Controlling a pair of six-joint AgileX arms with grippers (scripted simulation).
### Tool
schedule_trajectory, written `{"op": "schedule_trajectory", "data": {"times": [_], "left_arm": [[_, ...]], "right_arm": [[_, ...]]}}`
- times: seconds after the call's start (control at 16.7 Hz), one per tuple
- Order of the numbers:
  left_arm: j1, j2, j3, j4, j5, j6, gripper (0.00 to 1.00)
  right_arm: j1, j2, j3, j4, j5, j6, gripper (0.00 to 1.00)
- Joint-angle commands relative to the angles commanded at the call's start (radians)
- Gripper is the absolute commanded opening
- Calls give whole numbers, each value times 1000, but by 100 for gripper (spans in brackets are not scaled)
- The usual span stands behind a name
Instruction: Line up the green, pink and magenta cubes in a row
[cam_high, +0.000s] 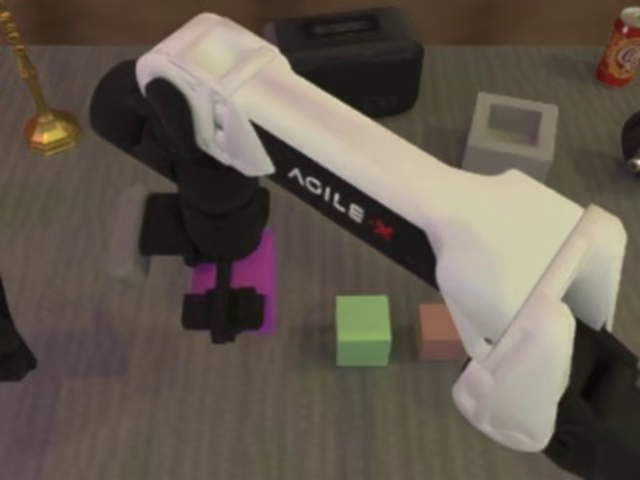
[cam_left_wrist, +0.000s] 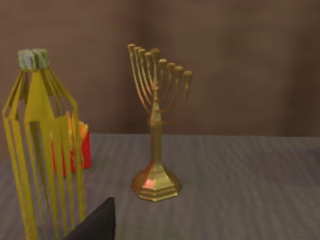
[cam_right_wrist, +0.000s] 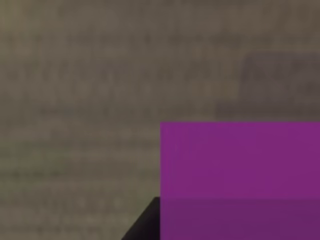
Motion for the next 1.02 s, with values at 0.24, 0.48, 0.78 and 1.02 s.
{"op": "schedule_trajectory", "data": {"times": [0.24,0.48,0.78,1.02], "left_arm": [[0,0,0,0,0,0,100],[0,0,0,0,0,0,100],[0,0,0,0,0,0,100],[0,0,0,0,0,0,100]], "right_arm": [[0,-52,-197,140,-1,1,0],[1,-109,-444,305,-2,1,0],[4,-135,-541,390,-1,-1,0],[4,-135,-541,390,-1,-1,8]]}}
